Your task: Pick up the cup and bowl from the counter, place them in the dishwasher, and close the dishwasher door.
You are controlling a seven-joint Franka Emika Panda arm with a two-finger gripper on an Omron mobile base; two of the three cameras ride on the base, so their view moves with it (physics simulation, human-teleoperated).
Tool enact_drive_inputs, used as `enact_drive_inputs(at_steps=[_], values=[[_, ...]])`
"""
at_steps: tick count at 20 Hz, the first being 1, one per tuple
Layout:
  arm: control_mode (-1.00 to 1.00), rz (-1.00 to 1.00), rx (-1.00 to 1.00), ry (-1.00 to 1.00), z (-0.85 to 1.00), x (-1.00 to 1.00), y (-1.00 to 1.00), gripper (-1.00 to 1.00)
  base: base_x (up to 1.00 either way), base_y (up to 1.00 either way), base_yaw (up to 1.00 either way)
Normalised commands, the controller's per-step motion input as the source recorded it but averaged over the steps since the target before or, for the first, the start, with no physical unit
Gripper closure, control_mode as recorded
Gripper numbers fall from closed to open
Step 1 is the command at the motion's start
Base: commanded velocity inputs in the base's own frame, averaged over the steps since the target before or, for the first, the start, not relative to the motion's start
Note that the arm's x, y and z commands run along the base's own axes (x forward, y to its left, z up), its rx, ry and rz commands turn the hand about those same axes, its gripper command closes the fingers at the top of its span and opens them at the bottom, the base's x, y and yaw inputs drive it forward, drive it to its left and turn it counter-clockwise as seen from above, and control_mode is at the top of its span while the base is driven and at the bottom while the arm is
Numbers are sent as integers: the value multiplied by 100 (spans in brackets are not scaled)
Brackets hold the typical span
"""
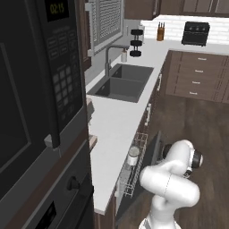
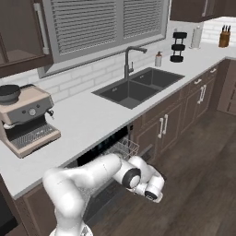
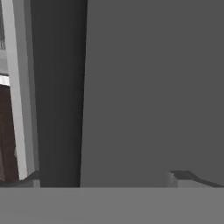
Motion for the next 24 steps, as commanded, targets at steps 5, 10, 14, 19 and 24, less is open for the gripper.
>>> enact_drive_inputs(at_steps=[5, 10, 14, 19, 24], values=[[-100, 0, 0, 0, -19, 21, 100, -100, 0, 0, 0], [-100, -22, 0, 0, -17, 16, 100, -100, 0, 0, 0], [-100, -46, -11, 2, -9, 34, 100, -100, 0, 0, 0], [-100, -33, -15, 12, 0, 54, 100, -100, 0, 0, 0], [-100, -11, -2, 6, -12, 37, 100, -100, 0, 0, 0]])
